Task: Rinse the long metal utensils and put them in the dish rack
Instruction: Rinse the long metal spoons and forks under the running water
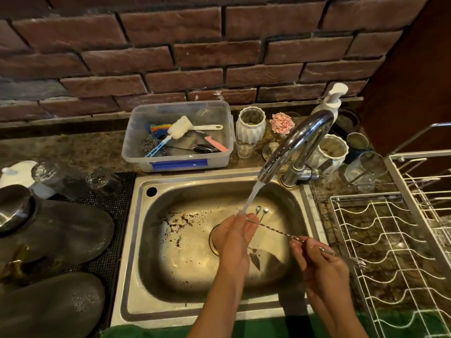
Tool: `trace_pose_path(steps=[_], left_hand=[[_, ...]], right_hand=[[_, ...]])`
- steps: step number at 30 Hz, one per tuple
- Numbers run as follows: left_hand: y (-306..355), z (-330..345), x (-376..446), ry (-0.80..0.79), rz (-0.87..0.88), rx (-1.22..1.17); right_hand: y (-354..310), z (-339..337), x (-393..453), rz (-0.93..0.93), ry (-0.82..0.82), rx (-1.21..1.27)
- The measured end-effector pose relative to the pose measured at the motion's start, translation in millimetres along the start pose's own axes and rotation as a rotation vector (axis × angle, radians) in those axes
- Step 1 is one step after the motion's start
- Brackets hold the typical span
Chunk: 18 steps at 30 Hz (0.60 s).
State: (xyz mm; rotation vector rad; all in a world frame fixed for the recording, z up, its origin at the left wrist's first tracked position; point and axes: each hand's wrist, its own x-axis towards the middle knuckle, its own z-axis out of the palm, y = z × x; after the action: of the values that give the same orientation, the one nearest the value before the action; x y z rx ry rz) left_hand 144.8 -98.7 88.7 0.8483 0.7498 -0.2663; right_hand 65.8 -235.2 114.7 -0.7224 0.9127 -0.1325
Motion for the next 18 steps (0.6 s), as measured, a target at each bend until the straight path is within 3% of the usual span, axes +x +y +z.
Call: trace_pose_path(steps=[8, 13, 18], left_hand=[[-4.8, -1.1, 3.2, -0.012, 0.009, 0.065], [-4.2, -0.5, 7.5, 0.147, 0.049, 0.08], [-7.7, -1.9, 5.5, 0.029, 0.059, 0.136]], right_hand=[[3.2, 2.6, -5.3, -0.001, -0.012, -0.015], [13.0, 7.0, -10.2, -0.031, 0.001, -0.01], [11.3, 6.3, -10.4, -0.018, 0.032, 0.024]])
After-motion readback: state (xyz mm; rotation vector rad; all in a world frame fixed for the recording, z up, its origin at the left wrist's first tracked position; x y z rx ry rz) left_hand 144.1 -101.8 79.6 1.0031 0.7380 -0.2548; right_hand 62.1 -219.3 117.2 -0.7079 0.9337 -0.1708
